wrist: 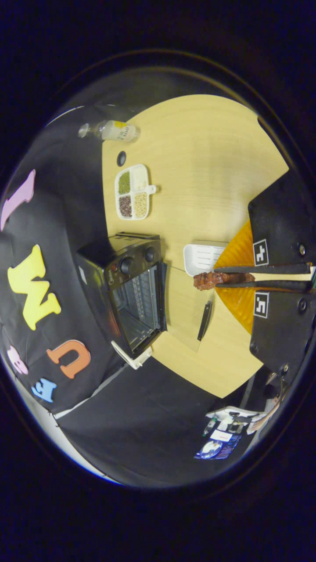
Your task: Open the toaster oven, put the food inside, and close the toaster oven door.
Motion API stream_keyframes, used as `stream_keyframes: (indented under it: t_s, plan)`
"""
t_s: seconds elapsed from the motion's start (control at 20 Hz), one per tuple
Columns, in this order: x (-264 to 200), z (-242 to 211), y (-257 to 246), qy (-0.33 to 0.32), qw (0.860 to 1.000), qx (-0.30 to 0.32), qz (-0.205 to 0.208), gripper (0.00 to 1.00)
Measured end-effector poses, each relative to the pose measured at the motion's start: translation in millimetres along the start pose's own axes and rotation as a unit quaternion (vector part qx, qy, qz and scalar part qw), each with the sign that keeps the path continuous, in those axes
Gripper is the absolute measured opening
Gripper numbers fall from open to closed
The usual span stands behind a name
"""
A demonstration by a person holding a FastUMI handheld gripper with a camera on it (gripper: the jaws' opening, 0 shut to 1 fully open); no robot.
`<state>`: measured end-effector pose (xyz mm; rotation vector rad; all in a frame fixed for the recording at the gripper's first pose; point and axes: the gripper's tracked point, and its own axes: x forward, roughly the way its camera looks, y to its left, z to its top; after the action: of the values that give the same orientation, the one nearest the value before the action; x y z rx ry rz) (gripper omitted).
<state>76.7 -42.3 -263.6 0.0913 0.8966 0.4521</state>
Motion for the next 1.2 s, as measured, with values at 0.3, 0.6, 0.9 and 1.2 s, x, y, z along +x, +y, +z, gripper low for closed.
stream_keyframes:
  t_s: [0.3, 0.6, 0.9, 1.2]
  plan:
    - [22.7, 14.6, 46.9, -0.034, 0.994, -0.086, -0.066, 0.09]
    - [85.7, 32.6, 100.6, -0.091, 0.985, -0.104, -0.106, 0.09]
    - [140.4, 67.6, 133.7, -0.177, 0.968, -0.112, -0.141, 0.09]
    - [195.2, 101.9, 134.9, -0.244, 0.955, -0.056, -0.162, 0.09]
